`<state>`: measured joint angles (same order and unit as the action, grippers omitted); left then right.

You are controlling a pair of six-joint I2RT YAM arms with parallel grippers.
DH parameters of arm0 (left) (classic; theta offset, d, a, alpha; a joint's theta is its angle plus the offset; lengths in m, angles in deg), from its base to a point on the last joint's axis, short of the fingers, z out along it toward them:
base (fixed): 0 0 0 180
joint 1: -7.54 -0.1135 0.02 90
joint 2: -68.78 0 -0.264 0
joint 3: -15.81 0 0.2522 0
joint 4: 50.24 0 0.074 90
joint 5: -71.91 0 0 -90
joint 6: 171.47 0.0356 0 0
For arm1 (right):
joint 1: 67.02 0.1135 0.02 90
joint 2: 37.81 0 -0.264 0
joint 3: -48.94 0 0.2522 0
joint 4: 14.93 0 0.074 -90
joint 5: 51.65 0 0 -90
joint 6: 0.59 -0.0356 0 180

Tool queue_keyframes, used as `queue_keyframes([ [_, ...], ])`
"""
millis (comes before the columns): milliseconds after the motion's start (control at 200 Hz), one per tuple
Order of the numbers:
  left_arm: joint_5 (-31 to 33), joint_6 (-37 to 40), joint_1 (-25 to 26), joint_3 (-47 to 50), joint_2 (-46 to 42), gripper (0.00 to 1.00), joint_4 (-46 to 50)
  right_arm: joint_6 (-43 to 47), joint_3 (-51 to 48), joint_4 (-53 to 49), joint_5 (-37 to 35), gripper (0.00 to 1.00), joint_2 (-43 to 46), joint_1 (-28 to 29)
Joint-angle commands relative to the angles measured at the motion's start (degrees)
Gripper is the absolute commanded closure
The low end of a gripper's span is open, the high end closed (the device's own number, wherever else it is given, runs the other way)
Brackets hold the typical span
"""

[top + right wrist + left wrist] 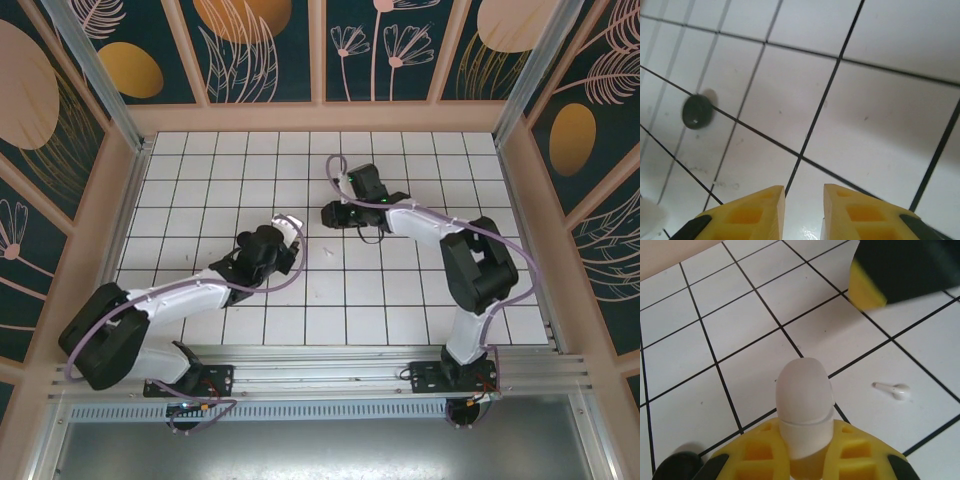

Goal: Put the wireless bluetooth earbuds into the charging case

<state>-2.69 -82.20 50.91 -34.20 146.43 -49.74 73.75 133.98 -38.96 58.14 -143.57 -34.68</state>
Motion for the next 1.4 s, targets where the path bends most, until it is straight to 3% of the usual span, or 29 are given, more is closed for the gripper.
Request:
queue_keyframes([
  [0, -1.6, -2.7, -0.3, 1.5, -3.2, 1.0, 0.4, -3.5, 5.1, -10.4, -6.0, 0.71, -4.6, 2.7],
  [325, -0.4, -2.5, -0.4, 4.5, -9.4, 1.0, 1.4, -6.7, 11.2, -18.4, -10.9, 0.64, -12.4, 7.1],
  [581, 0.6, -2.6, -0.5, 5.9, -12.0, 1.0, 2.2, -3.2, 11.8, -20.1, -9.1, 0.64, -13.2, 8.3],
  [1081, 0.9, -2.9, -0.4, 5.4, -12.0, 1.0, 2.8, 5.2, 8.7, -21.7, -6.7, 0.66, -9.2, 11.7],
  [1396, 1.0, -3.0, -0.4, 5.3, -12.1, 1.0, 3.0, 2.6, 7.9, -22.2, -10.5, 0.64, -3.4, 11.9],
])
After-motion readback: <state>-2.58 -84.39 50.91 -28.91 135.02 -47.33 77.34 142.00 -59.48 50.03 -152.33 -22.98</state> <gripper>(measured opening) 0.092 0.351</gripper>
